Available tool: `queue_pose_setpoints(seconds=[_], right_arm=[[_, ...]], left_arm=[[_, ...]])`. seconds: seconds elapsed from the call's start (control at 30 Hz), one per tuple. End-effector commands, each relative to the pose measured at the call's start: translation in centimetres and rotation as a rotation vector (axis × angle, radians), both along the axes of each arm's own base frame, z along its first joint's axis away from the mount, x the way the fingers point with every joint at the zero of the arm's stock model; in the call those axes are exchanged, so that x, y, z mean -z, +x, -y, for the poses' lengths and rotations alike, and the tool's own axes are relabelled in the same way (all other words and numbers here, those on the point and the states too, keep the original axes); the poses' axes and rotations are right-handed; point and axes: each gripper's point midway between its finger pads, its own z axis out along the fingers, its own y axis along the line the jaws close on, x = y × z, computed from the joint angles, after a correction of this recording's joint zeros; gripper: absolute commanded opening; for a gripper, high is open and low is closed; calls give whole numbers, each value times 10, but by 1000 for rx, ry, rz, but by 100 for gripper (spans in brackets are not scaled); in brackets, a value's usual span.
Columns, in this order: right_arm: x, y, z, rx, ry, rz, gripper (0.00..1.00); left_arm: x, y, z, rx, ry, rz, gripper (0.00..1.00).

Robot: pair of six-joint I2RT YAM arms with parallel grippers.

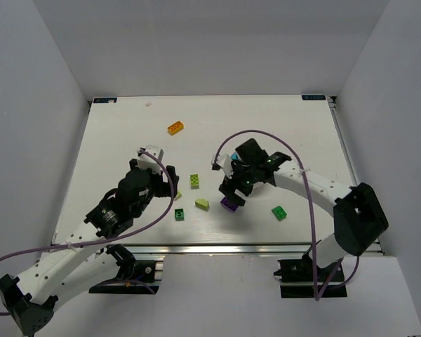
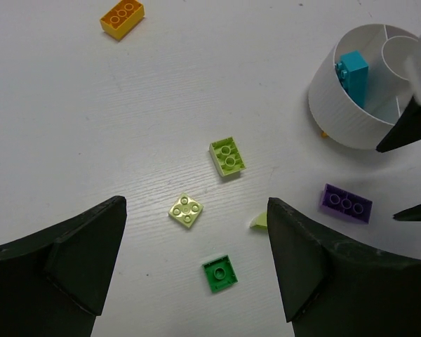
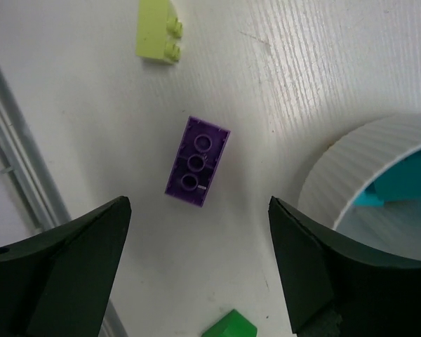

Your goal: Sort the legos into containers by color

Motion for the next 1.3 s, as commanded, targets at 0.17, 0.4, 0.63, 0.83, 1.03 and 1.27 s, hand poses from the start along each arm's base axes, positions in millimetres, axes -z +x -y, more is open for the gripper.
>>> queue_pose_setpoints(seconds=[0.17,0.4,0.63,0.83,1.03,1.27], right_arm=[[14,46,-31,185,-67,107,89],[37,46,-44,226,-118,51,89],[61,30,-39,220,-184,26,84],[78,13,-33,187,-245,-5,70],[91,3,-25,168,-292,-13,59],[95,-1,-24,141,-311,-21,27]], left_arm=[[5,4,-3,-38,19,-15,91],[2,3,-6,-48,8,-2,91],[1,3,-5,-41,5,1,91],[-2,2,-6,-43,-4,9,91],[-4,1,-6,-41,-7,15,91],[-5,1,-6,-38,-9,15,91]])
